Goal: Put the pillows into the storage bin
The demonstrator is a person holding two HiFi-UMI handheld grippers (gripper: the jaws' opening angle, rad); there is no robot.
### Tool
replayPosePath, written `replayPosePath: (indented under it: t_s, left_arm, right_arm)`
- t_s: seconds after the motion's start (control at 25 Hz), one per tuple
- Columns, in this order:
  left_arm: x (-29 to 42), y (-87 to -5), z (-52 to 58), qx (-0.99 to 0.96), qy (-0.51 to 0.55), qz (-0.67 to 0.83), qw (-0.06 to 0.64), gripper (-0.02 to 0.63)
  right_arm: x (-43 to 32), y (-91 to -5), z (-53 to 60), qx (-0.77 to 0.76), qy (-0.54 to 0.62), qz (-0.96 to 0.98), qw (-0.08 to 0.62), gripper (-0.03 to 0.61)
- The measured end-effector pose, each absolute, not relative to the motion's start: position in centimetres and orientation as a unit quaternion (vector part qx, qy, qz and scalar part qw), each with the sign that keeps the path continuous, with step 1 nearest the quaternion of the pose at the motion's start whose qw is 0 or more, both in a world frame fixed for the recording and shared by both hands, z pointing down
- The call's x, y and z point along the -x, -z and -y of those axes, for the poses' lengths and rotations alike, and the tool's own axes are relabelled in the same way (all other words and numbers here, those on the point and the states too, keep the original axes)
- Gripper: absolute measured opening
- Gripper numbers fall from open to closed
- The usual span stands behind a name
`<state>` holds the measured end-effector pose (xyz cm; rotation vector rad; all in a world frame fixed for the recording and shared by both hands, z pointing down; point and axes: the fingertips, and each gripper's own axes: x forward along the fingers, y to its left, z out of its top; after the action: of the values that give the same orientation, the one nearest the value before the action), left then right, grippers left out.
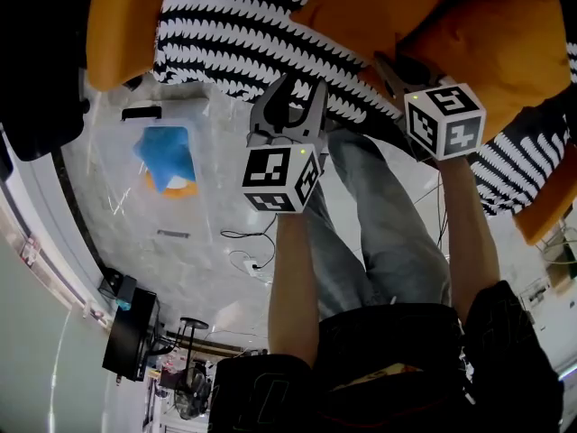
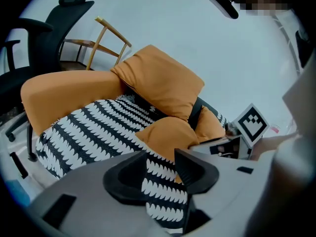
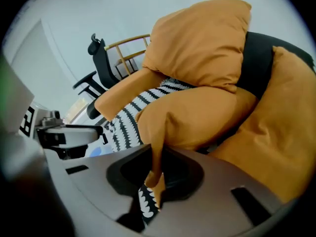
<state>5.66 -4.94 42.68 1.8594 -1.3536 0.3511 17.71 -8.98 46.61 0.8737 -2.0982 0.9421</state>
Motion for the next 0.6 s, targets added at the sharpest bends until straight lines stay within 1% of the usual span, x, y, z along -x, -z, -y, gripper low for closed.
replayPosePath:
  t_s: [0.12,0.28,0.6]
  left_arm:
    - [-4.6,-41.6,5.0,-0.731,-0.116,0.535,0.408,0.202]
    - [-2.7,-38.8,4.7,-0.723,-0.075,0.54,0.425,0.242]
    - [1.7,-37.1,2.1,-0.706,-0.056,0.573,0.413,0.245]
  right_arm:
    - [-16.1,-43.0,8.8,-0.291,-0.338,0.84,0.308,0.054]
    - [-13.7,-38.3,8.0,-0.25,-0.296,0.868,0.31,0.048]
    - [-10.3,-35.3,7.4,-0.249,-0.267,0.879,0.306,0.039]
